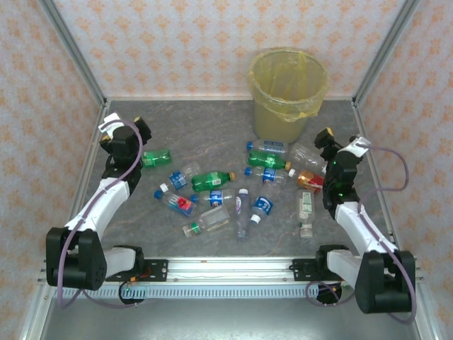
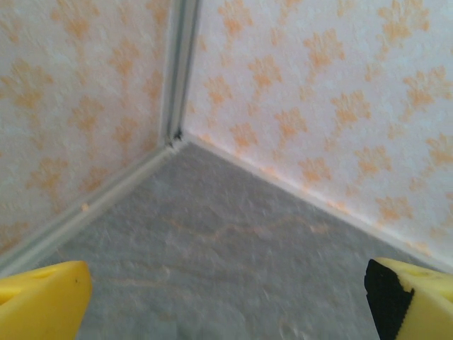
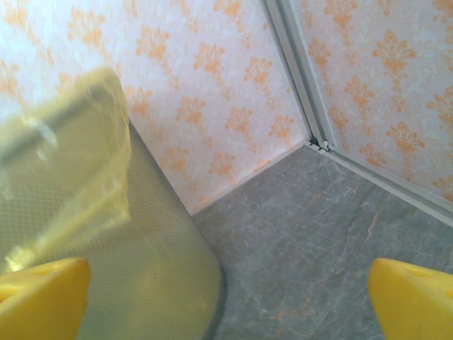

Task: Put the plastic bottles in the bin

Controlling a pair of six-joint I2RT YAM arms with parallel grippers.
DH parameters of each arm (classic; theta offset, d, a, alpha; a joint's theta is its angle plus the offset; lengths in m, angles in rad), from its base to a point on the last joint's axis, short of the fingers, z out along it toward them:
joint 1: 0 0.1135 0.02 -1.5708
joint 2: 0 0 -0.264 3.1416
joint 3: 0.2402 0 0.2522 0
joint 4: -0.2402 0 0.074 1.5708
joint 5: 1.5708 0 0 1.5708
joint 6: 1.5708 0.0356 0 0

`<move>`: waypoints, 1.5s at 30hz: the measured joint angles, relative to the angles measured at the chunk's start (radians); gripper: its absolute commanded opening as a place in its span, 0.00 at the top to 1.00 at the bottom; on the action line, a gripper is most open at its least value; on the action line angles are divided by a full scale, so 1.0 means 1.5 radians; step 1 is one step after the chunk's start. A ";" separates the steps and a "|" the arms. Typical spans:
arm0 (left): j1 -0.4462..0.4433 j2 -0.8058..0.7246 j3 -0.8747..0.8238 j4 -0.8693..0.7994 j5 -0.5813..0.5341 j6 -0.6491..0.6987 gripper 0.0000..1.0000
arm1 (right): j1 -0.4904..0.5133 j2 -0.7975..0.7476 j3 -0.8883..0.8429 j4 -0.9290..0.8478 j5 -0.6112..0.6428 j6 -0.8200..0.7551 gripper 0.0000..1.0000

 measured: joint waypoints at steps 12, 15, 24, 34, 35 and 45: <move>-0.004 -0.143 -0.026 -0.157 0.238 -0.088 0.01 | -0.010 -0.078 0.142 -0.314 -0.100 0.095 0.00; -0.036 -0.179 -0.051 -0.161 0.273 -0.105 0.01 | -0.010 -0.078 0.153 -0.384 -0.140 0.095 0.00; -0.230 -0.185 -0.063 -0.163 0.298 -0.149 0.01 | 0.057 -0.058 0.154 -0.585 -0.196 0.098 0.00; -0.273 -0.179 -0.062 -0.163 0.274 -0.178 0.01 | 0.094 0.014 0.155 -0.717 -0.199 0.097 0.00; -0.269 -0.185 -0.062 -0.163 0.275 -0.178 0.01 | 0.097 0.021 0.155 -0.724 -0.198 0.098 0.00; -0.218 -0.206 -0.053 -0.173 0.333 -0.198 0.01 | 0.110 0.095 0.156 -0.777 -0.177 0.116 0.11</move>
